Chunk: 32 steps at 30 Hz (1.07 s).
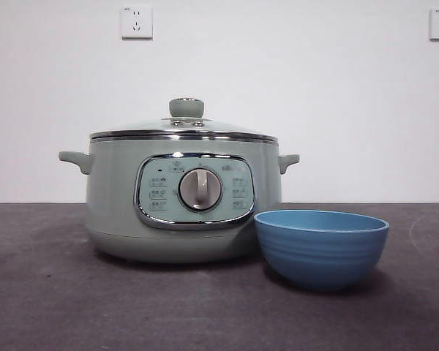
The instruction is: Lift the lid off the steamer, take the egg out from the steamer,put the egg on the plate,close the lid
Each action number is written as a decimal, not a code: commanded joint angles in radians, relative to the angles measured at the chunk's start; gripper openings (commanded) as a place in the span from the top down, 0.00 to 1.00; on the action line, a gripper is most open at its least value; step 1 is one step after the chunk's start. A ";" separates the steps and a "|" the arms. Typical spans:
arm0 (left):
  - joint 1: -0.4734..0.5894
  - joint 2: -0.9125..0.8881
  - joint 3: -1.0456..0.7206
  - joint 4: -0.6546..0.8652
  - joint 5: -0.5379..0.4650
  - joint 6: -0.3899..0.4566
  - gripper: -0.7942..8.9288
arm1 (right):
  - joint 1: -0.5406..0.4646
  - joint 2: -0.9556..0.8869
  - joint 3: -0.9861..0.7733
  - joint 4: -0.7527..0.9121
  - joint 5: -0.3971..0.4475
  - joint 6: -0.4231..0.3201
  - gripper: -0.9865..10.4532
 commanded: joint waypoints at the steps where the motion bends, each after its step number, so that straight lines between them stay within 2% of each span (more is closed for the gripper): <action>1: 0.003 0.038 0.075 -0.043 0.043 -0.013 0.93 | 0.002 0.066 0.090 -0.035 -0.036 0.002 0.92; 4: 0.003 0.093 0.164 -0.107 0.100 -0.006 0.93 | 0.003 0.161 0.210 -0.120 -0.110 -0.047 0.92; 8: 0.003 0.176 0.292 -0.216 0.230 0.000 0.93 | 0.003 0.297 0.396 -0.321 -0.214 -0.157 0.92; 14: 0.003 0.282 0.481 -0.436 0.309 0.121 0.93 | 0.010 0.477 0.666 -0.642 -0.319 -0.344 0.92; 18: 0.003 0.334 0.574 -0.567 0.368 0.198 0.93 | 0.024 0.554 0.784 -0.774 -0.401 -0.419 0.92; 20: 0.003 0.358 0.612 -0.624 0.412 0.226 0.93 | 0.032 0.584 0.822 -0.829 -0.458 -0.448 0.92; 23: 0.003 0.381 0.647 -0.678 0.433 0.245 0.93 | 0.043 0.610 0.842 -0.873 -0.497 -0.473 0.92; 32: 0.003 0.398 0.661 -0.696 0.431 0.256 0.91 | 0.048 0.626 0.842 -0.884 -0.498 -0.484 0.91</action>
